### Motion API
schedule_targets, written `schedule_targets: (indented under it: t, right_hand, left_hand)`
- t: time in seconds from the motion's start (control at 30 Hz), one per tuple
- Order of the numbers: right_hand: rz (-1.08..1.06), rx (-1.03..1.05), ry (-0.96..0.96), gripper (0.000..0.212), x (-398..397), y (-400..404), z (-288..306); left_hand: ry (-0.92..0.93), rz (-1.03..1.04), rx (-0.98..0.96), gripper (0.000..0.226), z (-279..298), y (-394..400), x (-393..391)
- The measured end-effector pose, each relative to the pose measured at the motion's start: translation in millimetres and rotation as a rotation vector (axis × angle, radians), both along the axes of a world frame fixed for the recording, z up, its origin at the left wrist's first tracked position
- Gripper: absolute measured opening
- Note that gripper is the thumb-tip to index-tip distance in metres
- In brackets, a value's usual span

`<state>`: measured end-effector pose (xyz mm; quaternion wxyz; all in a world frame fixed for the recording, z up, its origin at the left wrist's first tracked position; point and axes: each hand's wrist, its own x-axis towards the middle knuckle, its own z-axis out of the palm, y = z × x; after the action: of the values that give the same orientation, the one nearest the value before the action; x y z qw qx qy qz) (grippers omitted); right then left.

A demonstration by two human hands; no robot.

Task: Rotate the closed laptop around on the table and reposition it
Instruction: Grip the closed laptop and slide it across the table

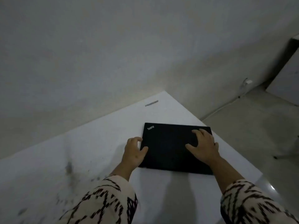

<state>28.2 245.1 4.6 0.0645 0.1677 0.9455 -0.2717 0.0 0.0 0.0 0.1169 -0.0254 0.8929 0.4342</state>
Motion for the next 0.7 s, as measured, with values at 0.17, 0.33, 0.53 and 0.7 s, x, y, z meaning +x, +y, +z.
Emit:
schedule_targets:
  t: [0.17,0.33,0.53,0.7]
  right_hand:
    - [-0.094,0.034,-0.108,0.073,6,10,-25]
    - [-0.221,0.057,-0.153,0.080,7,16,-43]
    - [-0.422,-0.040,-0.084,0.088,10,16,-51]
    - [-0.572,-0.173,-0.106,0.083,0,21,-48]
  left_hand:
    - [-0.095,0.016,-0.037,0.050,-19,6,1]
    - [-0.197,0.031,-0.001,0.063,-31,11,2]
    - [-0.234,0.077,-0.018,0.069,-34,20,-3]
    - [-0.332,0.230,0.129,0.067,-31,22,-15]
